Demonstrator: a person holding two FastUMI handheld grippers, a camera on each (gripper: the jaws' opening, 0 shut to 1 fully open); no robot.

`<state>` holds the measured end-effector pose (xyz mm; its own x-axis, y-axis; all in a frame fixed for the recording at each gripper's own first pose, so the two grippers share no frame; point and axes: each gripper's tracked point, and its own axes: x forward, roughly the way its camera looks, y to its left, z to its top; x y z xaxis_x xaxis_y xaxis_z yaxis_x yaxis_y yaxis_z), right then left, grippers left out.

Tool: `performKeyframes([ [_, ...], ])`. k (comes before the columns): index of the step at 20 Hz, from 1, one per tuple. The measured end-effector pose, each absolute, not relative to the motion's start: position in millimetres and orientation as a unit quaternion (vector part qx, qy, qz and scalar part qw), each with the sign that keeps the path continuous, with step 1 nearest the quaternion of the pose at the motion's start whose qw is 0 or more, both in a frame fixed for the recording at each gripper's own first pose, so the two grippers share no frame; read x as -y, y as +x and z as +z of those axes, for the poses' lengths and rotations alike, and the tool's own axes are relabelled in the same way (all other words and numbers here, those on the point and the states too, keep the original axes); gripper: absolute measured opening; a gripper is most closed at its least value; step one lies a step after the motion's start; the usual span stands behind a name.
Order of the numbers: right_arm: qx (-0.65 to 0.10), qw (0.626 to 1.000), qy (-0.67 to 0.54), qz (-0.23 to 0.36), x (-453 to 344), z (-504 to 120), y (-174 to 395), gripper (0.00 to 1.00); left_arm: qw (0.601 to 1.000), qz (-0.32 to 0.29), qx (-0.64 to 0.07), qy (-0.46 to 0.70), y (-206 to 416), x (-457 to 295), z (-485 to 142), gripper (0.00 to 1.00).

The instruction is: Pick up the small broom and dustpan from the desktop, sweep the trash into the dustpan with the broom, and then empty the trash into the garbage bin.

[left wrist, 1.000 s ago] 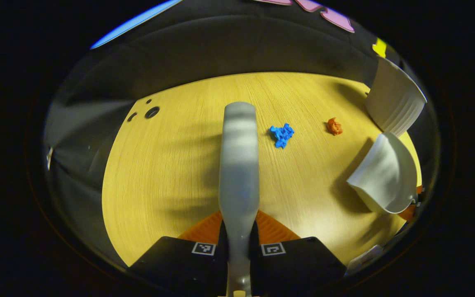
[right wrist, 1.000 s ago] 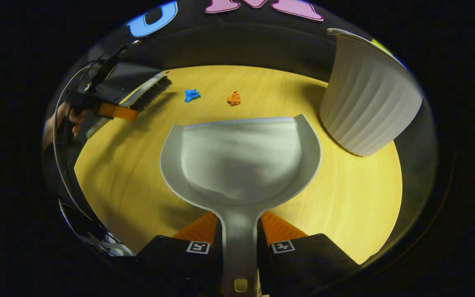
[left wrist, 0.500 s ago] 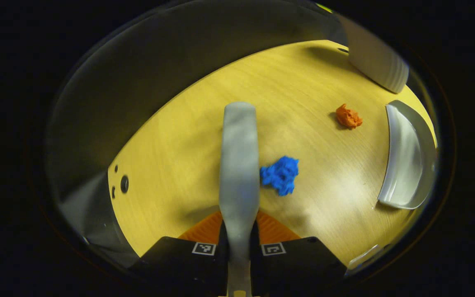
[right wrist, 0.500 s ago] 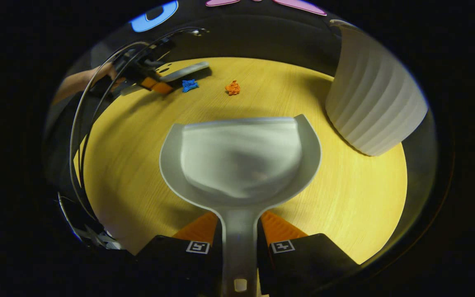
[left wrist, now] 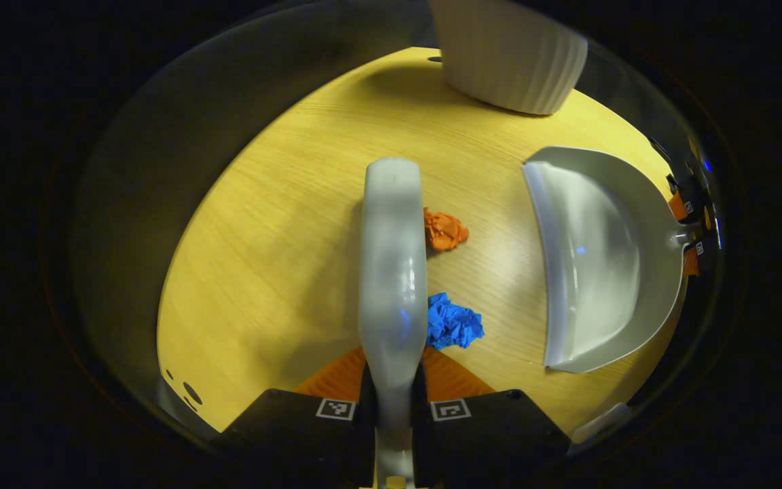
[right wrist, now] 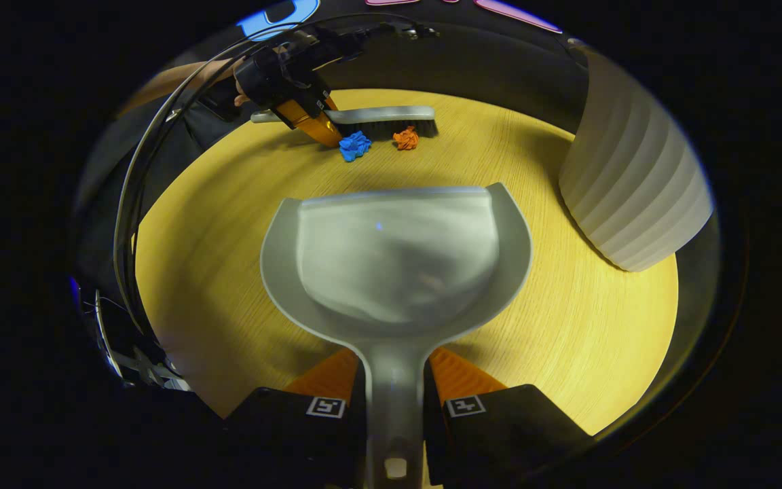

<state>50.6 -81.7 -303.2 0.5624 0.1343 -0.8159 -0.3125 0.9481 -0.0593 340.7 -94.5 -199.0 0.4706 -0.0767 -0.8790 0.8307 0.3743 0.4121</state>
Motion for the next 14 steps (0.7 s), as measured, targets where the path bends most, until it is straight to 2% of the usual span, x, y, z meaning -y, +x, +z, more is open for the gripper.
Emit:
performKeyframes([
  [3,-0.449,0.878,-0.102,0.13,84,-305,52,0.39,0.701,-0.348,-0.439,0.442,313,101,-209,0.26],
  [7,-0.446,0.88,-0.1,0.131,82,-305,52,0.39,0.685,-0.362,-0.501,0.386,256,111,-218,0.24],
  [11,-0.44,0.883,-0.095,0.135,81,-304,50,0.39,0.668,-0.386,-0.532,0.349,211,123,-221,0.28],
  [12,-0.439,0.883,-0.097,0.136,82,-305,50,0.39,0.671,-0.382,-0.529,0.352,207,124,-220,0.24],
  [14,-0.44,0.882,-0.097,0.138,84,-303,51,0.39,0.691,-0.364,-0.517,0.351,207,124,-217,0.26],
])
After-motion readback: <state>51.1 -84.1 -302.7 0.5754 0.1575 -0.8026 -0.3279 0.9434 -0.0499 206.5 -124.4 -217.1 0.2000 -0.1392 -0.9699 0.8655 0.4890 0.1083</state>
